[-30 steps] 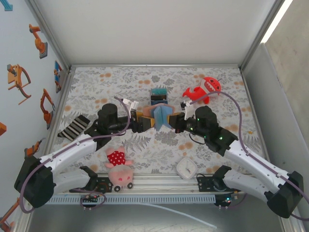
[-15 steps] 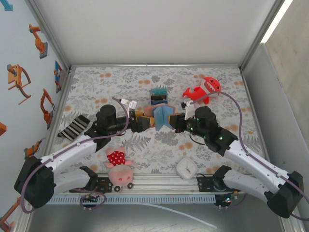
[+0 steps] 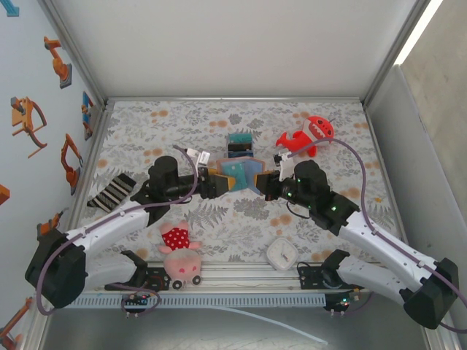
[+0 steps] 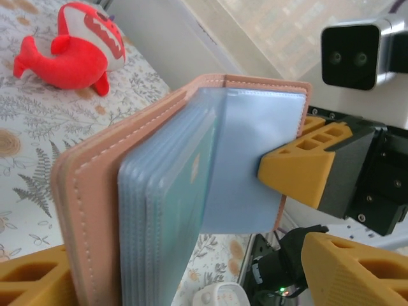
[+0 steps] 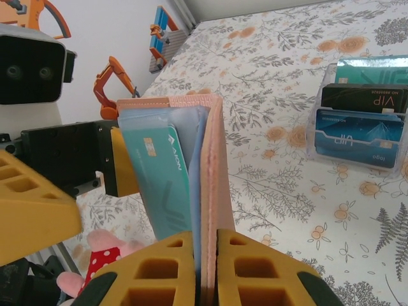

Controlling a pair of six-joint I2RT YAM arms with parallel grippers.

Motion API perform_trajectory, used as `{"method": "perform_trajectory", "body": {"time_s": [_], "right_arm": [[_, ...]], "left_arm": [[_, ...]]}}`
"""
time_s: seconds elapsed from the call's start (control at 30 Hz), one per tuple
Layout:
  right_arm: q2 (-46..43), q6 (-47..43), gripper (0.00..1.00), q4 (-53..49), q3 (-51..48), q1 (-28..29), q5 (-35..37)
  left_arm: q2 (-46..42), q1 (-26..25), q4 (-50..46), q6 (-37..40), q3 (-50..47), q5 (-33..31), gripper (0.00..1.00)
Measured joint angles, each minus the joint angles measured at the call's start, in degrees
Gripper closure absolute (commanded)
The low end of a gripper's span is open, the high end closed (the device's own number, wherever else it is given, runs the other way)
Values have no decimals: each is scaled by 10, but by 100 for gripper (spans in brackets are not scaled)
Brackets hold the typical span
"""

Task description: Take the credit cards out of the card holder

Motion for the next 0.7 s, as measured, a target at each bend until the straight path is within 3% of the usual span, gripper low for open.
{"method": "perform_trajectory", "body": {"time_s": [0.1,0.3,0.5,0.6,0.7], "right_arm": [[3,5,100,2,0,0,-2],[9,15,100,8,0,0,-31],[20,27,100,28,1,0,-78],[19,29,96,30,1,0,-84],[15,29,93,31,1,0,-89]], "left_arm": [[7,0,-13,9,7,0,46],[18,0,-18,12,8,0,46],[32,0,-12,8,8,2,84],[32,-1,-6,7,8,5,95],[30,0,-5,8,8,9,100]]}}
